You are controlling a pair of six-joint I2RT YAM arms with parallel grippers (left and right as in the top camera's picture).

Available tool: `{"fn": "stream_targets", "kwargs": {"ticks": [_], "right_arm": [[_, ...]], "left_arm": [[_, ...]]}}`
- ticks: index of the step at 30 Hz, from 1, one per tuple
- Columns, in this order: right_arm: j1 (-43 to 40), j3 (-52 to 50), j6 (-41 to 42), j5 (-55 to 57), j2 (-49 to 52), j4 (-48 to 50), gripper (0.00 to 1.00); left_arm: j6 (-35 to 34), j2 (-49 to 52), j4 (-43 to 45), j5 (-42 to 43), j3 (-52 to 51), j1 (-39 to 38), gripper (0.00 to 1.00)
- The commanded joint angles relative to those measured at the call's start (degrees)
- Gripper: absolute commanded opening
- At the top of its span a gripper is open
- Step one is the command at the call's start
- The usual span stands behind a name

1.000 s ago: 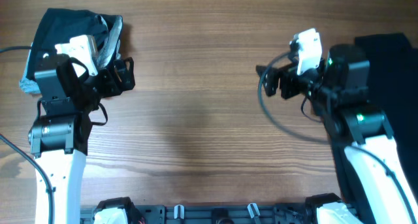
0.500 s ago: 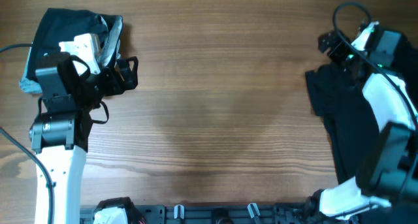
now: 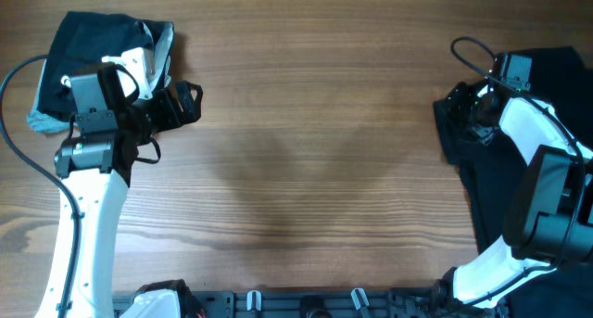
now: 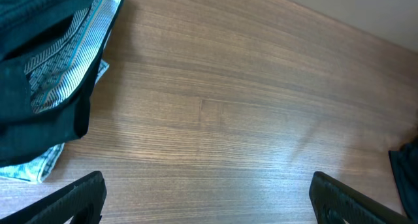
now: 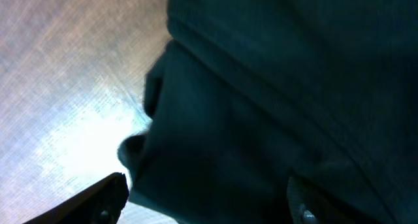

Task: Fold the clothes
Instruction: 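Grasp the black t-shirt with the right gripper and lift it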

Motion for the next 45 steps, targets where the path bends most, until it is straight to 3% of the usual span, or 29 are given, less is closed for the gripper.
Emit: {"fn": "stream_targets", "kwargs": {"ticks": [1,5,7,10,16,20,23,24,27,31,37,40,45], "right_arm": [[0.2,0.4,-7.1,-1.0,0.7,-2.2,0.82],[0.2,0.4,-7.9,1.6,0.7,-0.7,0.68],[0.2,0.4,-10.5,2.2,0.7,2.1,0.67],[1.4,0.3,-23.4,-0.5,0.7,2.0,0.73],[5.4,0.0,-24.0,2.4,0.7,1.3,0.74],[5.9,-1.4,-17.7,13.4,0.8,1.4,0.76],[5.9,-1.8,-15.1,13.6,0.8,2.3,0.67],[5.7,-1.8,-15.1,13.8,0.8,2.7,0.59],[5.5,-1.7,-13.3,13.8,0.8,2.9,0.18],[4.2,-0.1,-12.3,13.8,-1.5,1.1,0.06],[0.2,2.4,-7.6,13.2,-13.7,-0.8,0.05],[-0.9,2.4,-12.3,7.5,-19.6,1.0,0.08],[-0.9,2.4,-13.0,4.7,-22.4,1.0,0.09]], "left_arm": [[-0.3,0.0,0.2,0.7,1.2,-0.2,1.0],[-0.3,0.0,0.3,0.7,1.2,-0.2,1.0],[-0.3,0.0,0.4,0.7,1.2,-0.2,1.0],[-0.3,0.0,0.6,0.7,1.2,-0.2,1.0],[-0.3,0.0,0.8,0.7,1.2,-0.2,1.0],[-0.5,0.0,0.8,0.7,1.2,-0.2,1.0],[-0.6,0.0,0.8,0.7,1.2,-0.2,1.0],[-0.6,0.0,0.8,0.7,1.2,-0.2,1.0],[-0.6,0.0,0.8,0.7,1.2,-0.2,1.0],[-1.7,0.0,0.9,0.7,1.2,-0.2,1.0],[-1.7,0.0,3.7,0.7,1.2,-0.2,1.0],[-1.7,0.0,4.4,0.7,1.2,-0.2,1.0],[-1.6,0.0,5.3,0.7,1.2,-0.2,1.0]]}}
